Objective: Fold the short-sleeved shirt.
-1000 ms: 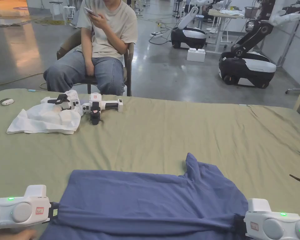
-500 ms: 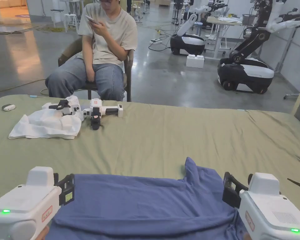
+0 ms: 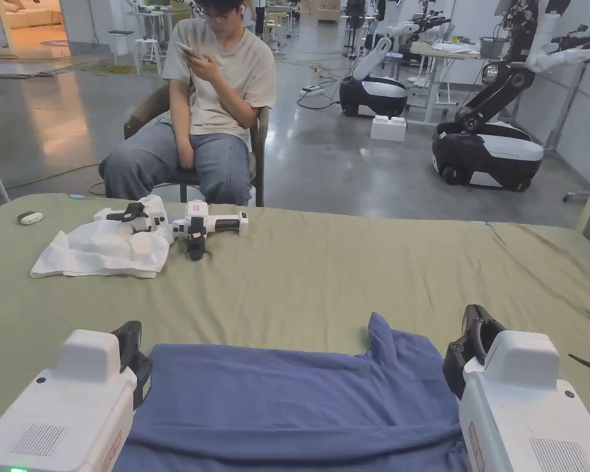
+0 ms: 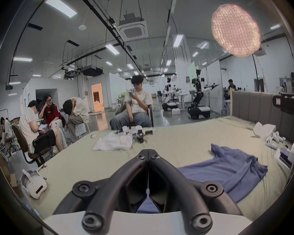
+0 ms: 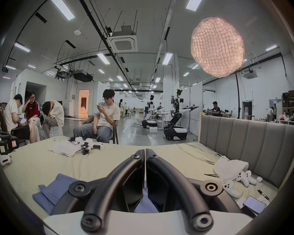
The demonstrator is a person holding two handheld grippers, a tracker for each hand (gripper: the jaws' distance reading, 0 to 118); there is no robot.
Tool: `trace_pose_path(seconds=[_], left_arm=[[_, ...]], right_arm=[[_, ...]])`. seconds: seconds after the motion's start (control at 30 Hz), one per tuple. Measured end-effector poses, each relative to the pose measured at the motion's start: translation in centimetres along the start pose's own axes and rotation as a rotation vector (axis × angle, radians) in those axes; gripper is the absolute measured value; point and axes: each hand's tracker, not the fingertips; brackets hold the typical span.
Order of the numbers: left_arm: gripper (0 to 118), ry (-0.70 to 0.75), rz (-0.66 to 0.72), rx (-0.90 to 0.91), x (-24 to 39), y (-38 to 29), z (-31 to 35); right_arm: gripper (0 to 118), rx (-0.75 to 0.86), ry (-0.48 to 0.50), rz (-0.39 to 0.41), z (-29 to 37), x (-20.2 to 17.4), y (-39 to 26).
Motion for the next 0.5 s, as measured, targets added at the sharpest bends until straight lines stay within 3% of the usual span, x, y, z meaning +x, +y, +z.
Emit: trace_pose_path(seconds=[0.23, 0.3, 0.33, 0.47, 0.5], left_arm=[[0, -0.043, 0.052, -0.394, -4.1, -5.6, -4.6], [6, -0.029, 0.101, -0.492, -5.6, -7.5, -6.1], [13, -0.030, 0.101, -0.557, -6.1, -8.3, -6.9], [64, -0.052, 0.164, -0.743, -7.0, -10.9, -9.8], [71, -0.044, 0.173, -0.784, -6.6, -11.2, -10.1]], right_arm=[[0, -0.089, 0.013, 0.006, -0.1, 1.1, -2.2], [0, -0.106, 0.014, 0.007, -0.1, 1.4, -2.7], [0, -0.113, 0.012, 0.008, 0.1, 1.6, -2.9], [0, -0.149, 0.010, 0.013, 0.0, 2.1, -3.7], [0, -0.161, 0.009, 0.014, 0.0, 2.2, -4.0]])
